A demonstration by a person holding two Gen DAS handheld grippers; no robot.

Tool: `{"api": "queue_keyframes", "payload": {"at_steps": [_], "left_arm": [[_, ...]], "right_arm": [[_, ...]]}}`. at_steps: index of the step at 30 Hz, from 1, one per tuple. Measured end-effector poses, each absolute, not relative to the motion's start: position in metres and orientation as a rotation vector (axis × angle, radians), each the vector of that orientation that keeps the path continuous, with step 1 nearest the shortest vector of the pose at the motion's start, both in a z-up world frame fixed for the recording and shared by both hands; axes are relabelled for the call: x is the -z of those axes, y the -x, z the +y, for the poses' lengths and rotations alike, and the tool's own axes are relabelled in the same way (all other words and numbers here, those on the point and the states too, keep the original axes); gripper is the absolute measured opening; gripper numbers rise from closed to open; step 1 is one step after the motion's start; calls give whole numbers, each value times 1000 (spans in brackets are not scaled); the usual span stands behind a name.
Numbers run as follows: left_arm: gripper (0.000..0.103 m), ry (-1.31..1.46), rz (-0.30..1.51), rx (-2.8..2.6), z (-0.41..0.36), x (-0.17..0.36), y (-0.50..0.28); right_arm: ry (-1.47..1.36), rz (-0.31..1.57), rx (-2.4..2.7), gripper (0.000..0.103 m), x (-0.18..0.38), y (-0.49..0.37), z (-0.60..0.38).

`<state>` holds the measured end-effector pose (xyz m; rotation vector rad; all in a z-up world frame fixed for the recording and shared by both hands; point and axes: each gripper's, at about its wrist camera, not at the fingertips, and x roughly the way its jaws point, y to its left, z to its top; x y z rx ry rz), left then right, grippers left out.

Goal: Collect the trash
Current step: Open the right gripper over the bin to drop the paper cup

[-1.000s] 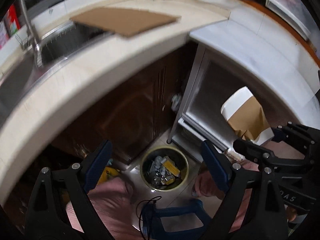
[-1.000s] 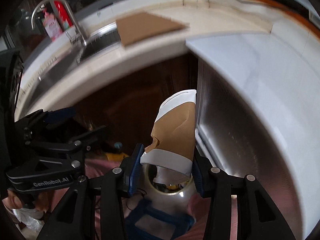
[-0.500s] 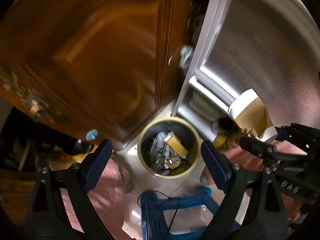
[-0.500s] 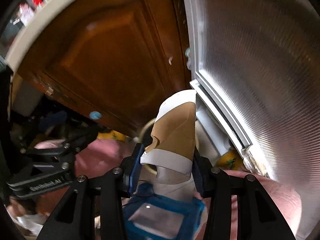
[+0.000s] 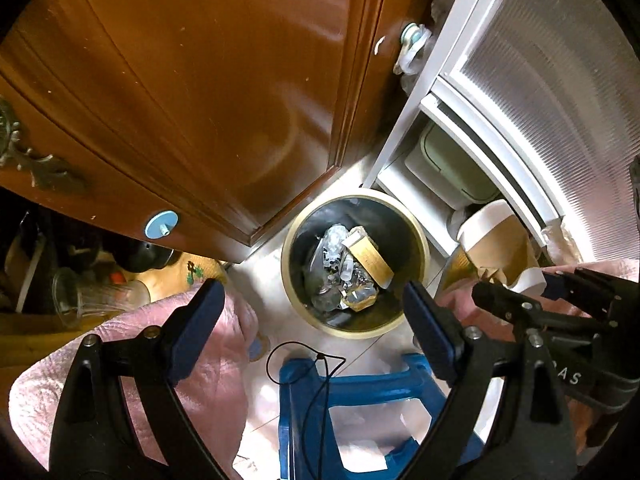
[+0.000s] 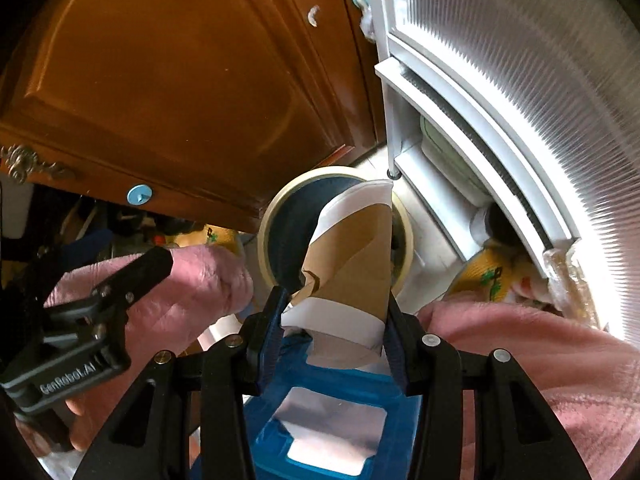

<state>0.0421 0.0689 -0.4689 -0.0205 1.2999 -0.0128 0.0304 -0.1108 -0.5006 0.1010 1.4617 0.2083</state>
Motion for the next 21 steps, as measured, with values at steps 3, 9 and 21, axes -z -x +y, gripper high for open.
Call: {"api": "queue_keyframes", "payload": {"at_steps": [3,9,21], "left_arm": [[89,27,1302,7,72,471,-45],[89,52,1300,-9,78,470,-49],[89,60,1279,-7,79,464,-47]], "right_arm": [[-112,1457,-218,46,506,-40,-108],[-90,1451,-237,56,507,-46,-96],[-116,1439,-234,59,506,-51,-96]]}}
